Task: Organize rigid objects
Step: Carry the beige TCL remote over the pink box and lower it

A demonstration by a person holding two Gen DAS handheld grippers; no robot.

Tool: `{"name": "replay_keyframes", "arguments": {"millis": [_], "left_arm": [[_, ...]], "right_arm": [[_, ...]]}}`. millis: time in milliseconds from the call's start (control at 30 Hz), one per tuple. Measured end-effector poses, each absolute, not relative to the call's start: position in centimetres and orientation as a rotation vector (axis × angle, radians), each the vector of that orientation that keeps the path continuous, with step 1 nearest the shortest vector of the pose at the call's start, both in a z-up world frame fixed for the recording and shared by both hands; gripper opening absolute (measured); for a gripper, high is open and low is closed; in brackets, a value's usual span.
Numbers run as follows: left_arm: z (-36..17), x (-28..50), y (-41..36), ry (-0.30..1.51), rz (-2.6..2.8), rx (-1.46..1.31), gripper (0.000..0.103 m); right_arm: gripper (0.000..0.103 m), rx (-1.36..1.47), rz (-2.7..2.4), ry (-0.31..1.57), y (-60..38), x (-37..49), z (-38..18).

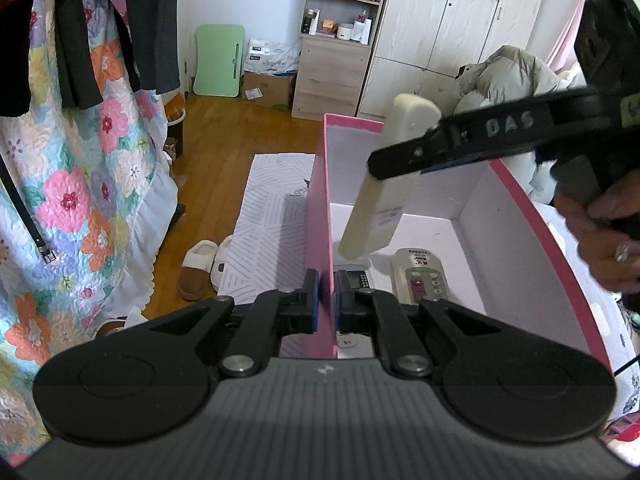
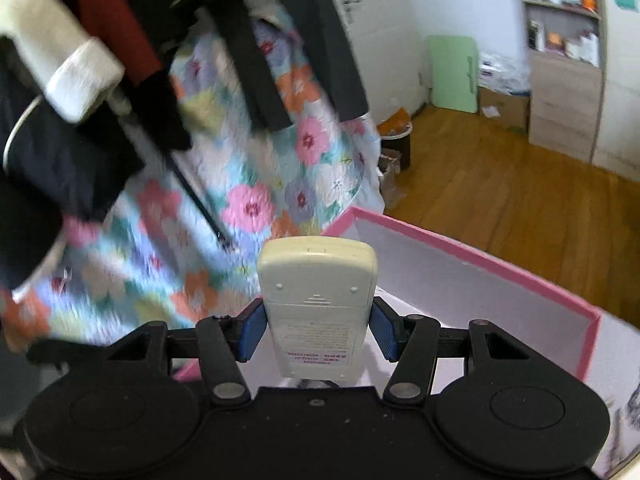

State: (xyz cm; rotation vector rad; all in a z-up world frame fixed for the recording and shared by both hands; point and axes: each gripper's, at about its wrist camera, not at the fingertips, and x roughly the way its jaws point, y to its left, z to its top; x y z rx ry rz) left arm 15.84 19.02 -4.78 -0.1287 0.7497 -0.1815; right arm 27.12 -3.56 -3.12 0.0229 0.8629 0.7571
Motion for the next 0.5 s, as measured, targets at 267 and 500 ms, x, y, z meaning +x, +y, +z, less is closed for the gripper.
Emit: {"name": "replay_keyframes", "arguments": {"millis": [267,500], "left_arm": [[-4.8,15.7,18.9,0.747,-0.186,-0.122,0.007],[-4.8,15.7,18.8,0.746,-0.182,-0.115,0.007]], "right_arm": [[0.061,-0.221,0.829,0.907,-2.5,24.0,-4.3],[0.061,-0.384,0.873,0.851,-2.9,20.2,-3.6]]}}
